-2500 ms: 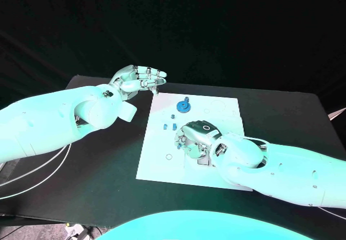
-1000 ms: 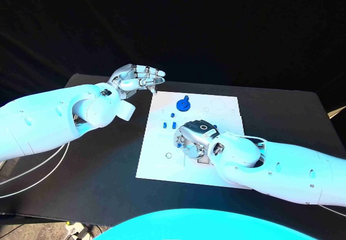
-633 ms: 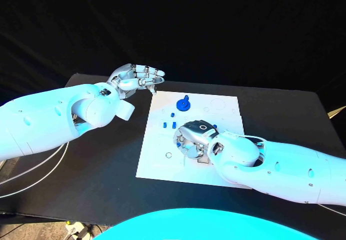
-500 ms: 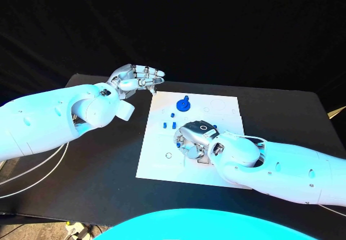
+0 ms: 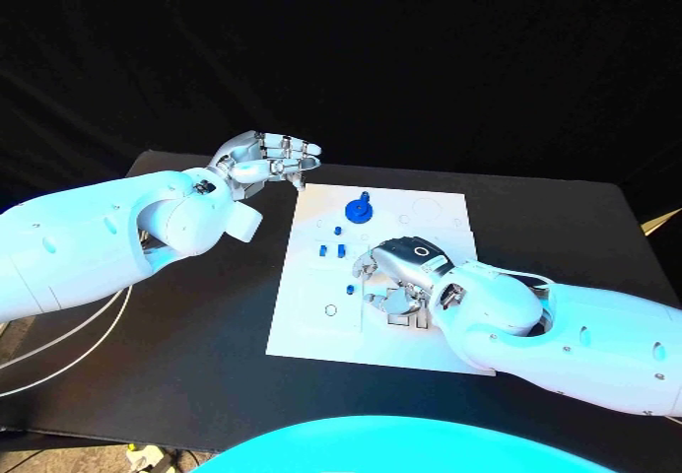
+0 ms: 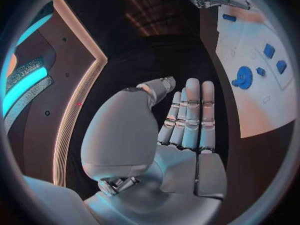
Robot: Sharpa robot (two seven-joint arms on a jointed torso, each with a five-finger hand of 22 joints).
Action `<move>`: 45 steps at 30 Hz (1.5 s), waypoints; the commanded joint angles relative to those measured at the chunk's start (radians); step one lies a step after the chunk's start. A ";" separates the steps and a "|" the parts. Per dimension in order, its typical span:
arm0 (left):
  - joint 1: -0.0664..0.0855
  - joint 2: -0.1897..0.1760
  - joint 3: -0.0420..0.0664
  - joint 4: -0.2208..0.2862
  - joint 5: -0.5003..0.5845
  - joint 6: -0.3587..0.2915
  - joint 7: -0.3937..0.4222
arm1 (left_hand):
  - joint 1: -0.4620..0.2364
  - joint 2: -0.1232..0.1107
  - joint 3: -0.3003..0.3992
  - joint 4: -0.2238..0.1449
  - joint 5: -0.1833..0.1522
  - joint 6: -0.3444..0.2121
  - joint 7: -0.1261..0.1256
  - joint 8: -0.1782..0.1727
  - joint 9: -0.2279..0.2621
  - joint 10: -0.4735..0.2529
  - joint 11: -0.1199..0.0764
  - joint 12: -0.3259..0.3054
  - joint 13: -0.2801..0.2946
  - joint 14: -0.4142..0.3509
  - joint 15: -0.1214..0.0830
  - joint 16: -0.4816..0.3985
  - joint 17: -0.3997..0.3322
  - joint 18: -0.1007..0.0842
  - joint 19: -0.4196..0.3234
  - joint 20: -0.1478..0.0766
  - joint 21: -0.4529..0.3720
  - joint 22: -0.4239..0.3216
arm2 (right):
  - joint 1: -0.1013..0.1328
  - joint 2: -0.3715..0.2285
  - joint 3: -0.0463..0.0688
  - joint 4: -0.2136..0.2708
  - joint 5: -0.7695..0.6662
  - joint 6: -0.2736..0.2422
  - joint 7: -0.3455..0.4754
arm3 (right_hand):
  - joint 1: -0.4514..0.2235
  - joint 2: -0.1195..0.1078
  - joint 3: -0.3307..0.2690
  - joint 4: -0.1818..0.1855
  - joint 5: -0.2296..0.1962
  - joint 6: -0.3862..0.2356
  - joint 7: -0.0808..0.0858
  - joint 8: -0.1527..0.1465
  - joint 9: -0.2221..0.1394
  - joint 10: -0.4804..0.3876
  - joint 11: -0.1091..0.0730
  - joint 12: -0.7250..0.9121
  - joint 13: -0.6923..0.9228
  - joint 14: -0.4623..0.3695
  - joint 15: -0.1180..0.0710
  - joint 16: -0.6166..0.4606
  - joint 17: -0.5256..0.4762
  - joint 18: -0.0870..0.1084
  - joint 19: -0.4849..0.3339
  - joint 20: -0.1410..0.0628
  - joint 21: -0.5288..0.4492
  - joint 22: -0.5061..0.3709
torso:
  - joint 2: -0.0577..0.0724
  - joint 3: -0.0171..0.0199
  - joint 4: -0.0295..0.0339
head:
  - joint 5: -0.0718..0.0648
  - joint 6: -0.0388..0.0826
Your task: Assemble the parts on the task board
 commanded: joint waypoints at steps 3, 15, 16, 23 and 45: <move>0.001 -0.001 0.001 0.002 0.000 0.015 0.001 | -0.008 -0.001 -0.005 -0.001 0.001 -0.010 0.011 -0.003 -0.001 -0.008 0.001 0.008 -0.001 -0.007 0.008 -0.006 -0.003 0.012 -0.008 0.009 -0.009 -0.003 | 0.035 -0.075 0.008 0.044 0.037 -0.057 -0.008 | 0.022 0.010 -0.018 0.004 0.008 0.009 0.007 -0.002 0.001 0.006 -0.005 0.024 0.001 0.027 0.004 -0.001 0.001 0.009 0.007 0.004 0.007 0.113 | -0.001 -0.0016 0.0004 | -0.020 0.013; 0.000 0.006 0.001 -0.003 0.000 0.021 0.012 | -0.007 0.001 -0.005 -0.001 0.002 -0.010 0.011 -0.002 -0.001 -0.008 0.001 0.010 -0.001 -0.010 0.008 -0.006 -0.003 0.012 -0.009 0.009 -0.010 -0.004 | 0.118 -0.176 0.016 -0.009 0.125 0.043 0.016 | 0.186 0.052 -0.446 0.223 -0.030 -0.055 0.002 -0.057 -0.016 -0.135 0.017 0.074 -0.048 0.020 0.021 -0.012 -0.030 0.018 0.000 0.017 -0.062 0.081 | -0.006 -0.0034 -0.0085 | -0.034 0.035; 0.000 0.007 0.001 -0.003 0.000 0.021 0.012 | -0.007 0.001 -0.005 -0.001 0.002 -0.010 0.011 -0.002 -0.001 -0.008 0.001 0.010 -0.001 -0.010 0.008 -0.006 -0.003 0.012 -0.009 0.009 -0.010 -0.004 | 0.120 -0.177 0.016 -0.016 0.127 0.053 0.018 | 0.219 0.041 -0.464 0.274 -0.031 -0.059 0.000 -0.060 -0.015 -0.148 0.019 0.080 -0.056 0.020 0.023 -0.011 -0.031 0.019 0.000 0.019 -0.066 0.080 | -0.006 -0.0031 -0.0084 | -0.034 0.036; 0.000 0.007 0.001 -0.004 0.012 0.030 0.007 | -0.007 0.001 -0.005 -0.001 0.002 -0.010 0.011 -0.002 0.000 -0.008 0.001 0.010 -0.001 -0.010 0.008 -0.006 -0.003 0.012 -0.009 0.009 -0.010 -0.004 | 0.122 -0.169 0.015 -0.051 0.126 0.126 0.027 | 0.241 0.058 -0.458 0.275 -0.040 -0.057 -0.001 -0.059 -0.013 -0.134 0.016 0.101 -0.060 0.021 0.022 -0.006 -0.026 0.015 0.007 0.019 -0.046 0.090 | -0.005 -0.0032 -0.0064 | -0.035 0.035; 0.000 0.001 0.001 0.000 0.034 0.030 -0.002 | -0.006 0.003 -0.005 -0.001 0.002 -0.010 0.011 -0.002 0.000 -0.008 0.001 0.012 -0.001 -0.011 0.008 -0.006 -0.004 0.012 -0.010 0.010 -0.011 -0.004 | 0.106 -0.097 0.007 -0.109 0.126 0.138 0.059 | 0.273 0.118 -0.342 0.268 -0.026 0.033 0.013 -0.018 -0.007 0.008 -0.018 0.133 -0.071 0.024 -0.007 -0.009 -0.036 0.008 0.023 -0.006 -0.007 0.113 | -0.005 -0.0032 -0.0066 | -0.033 0.021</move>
